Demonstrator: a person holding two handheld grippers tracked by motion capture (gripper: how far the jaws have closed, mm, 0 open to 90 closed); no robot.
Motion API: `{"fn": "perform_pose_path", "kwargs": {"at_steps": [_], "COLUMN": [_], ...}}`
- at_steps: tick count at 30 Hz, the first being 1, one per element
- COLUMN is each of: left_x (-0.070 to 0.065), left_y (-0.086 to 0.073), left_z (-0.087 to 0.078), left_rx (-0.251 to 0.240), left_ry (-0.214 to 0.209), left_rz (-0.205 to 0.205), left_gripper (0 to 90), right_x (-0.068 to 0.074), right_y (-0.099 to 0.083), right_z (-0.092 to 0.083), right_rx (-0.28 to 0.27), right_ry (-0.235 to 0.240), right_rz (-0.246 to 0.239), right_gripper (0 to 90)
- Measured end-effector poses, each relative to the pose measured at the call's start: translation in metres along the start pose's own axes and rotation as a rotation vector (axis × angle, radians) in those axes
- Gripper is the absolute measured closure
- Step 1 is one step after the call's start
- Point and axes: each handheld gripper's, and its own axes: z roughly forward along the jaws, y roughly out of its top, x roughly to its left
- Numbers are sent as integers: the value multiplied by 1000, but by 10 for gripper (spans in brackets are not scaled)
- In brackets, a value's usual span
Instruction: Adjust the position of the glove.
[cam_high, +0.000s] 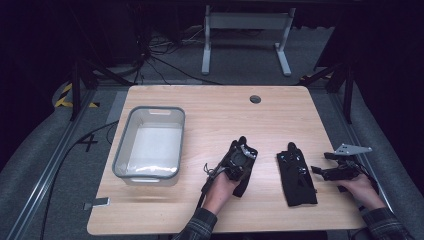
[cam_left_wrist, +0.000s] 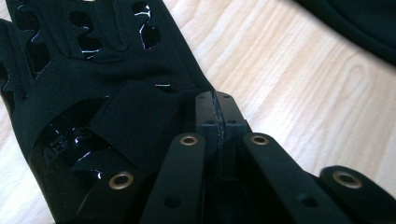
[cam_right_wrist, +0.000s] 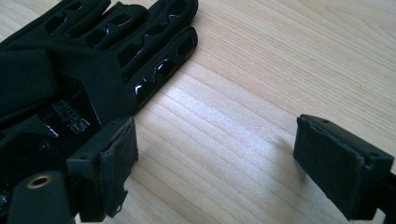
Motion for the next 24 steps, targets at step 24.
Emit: {"fn": "perform_pose_path", "kwargs": {"at_steps": [24], "left_x": [48], "left_y": [-10], "left_z": [-20], "left_rx": [8], "left_ry": [120], "left_rz": [-81], "left_gripper": [896], "right_x": [0], "right_y": [0], "right_z": [0], "right_rx": [1], "right_ry": [0], "right_rz": [-1], "right_gripper": [141]}}
